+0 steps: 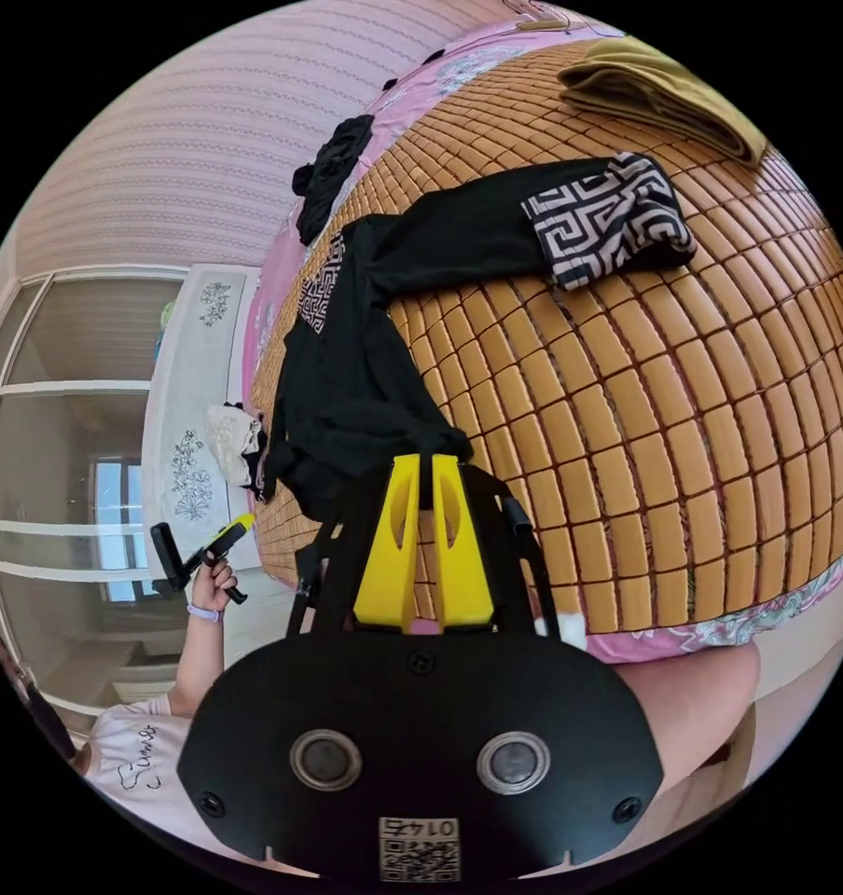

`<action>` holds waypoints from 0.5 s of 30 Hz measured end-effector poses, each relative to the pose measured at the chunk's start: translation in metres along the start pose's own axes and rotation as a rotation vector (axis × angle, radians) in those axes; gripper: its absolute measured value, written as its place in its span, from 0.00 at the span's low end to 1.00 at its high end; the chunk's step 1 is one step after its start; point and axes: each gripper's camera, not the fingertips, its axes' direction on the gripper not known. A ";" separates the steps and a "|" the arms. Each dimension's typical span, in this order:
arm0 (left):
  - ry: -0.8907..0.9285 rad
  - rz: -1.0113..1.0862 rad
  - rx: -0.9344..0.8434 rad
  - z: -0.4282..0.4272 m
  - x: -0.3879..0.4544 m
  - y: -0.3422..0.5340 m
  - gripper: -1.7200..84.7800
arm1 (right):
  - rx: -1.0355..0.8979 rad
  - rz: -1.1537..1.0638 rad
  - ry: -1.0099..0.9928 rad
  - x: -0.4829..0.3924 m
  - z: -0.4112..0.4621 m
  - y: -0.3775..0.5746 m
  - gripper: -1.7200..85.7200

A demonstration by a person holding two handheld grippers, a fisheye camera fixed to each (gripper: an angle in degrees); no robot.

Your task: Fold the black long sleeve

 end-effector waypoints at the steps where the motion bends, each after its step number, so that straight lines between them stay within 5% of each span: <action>1: -0.013 0.005 -0.019 0.009 0.003 0.002 0.08 | -0.004 -0.007 0.008 -0.001 0.001 0.001 0.03; 11: -0.250 0.091 -0.051 0.058 0.035 -0.039 0.12 | -0.023 -0.030 0.034 -0.002 0.004 0.017 0.03; 15: -0.269 0.050 -0.090 0.071 0.025 -0.051 0.03 | -0.032 -0.060 0.031 -0.007 0.002 0.022 0.03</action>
